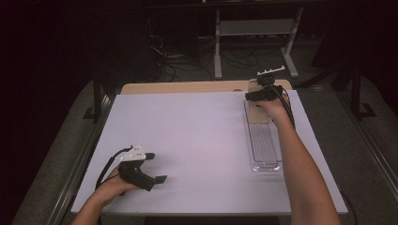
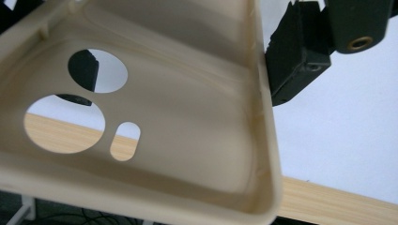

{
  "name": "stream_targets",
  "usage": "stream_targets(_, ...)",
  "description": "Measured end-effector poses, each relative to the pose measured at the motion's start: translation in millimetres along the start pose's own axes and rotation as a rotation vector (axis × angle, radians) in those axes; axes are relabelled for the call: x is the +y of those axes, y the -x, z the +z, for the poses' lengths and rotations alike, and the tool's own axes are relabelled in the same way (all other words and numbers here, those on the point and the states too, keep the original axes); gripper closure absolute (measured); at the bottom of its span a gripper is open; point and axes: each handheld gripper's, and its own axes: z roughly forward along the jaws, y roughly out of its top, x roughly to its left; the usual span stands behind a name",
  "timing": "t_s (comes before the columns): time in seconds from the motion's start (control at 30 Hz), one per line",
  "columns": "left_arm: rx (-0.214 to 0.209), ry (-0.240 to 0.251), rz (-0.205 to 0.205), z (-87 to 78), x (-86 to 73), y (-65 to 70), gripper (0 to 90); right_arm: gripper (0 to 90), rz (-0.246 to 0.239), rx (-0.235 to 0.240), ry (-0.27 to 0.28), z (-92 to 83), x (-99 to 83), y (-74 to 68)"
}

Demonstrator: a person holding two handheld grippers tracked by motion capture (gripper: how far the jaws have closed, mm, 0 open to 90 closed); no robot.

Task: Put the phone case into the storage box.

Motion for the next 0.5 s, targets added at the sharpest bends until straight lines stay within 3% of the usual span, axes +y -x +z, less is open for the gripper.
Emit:
stream_targets(0.23, -0.006, -0.001, 0.000, 0.7, -0.2, -0.4, 0.0, 11.4, 0.032, 0.012, 0.003, 8.9, 0.2, 6.9)
stream_targets(0.5, -0.009, -0.006, 0.003, 1.4, -0.3, -0.9, 0.0, 10.6, 0.018, 0.034, 0.016, 12.7, -0.7, 8.1)
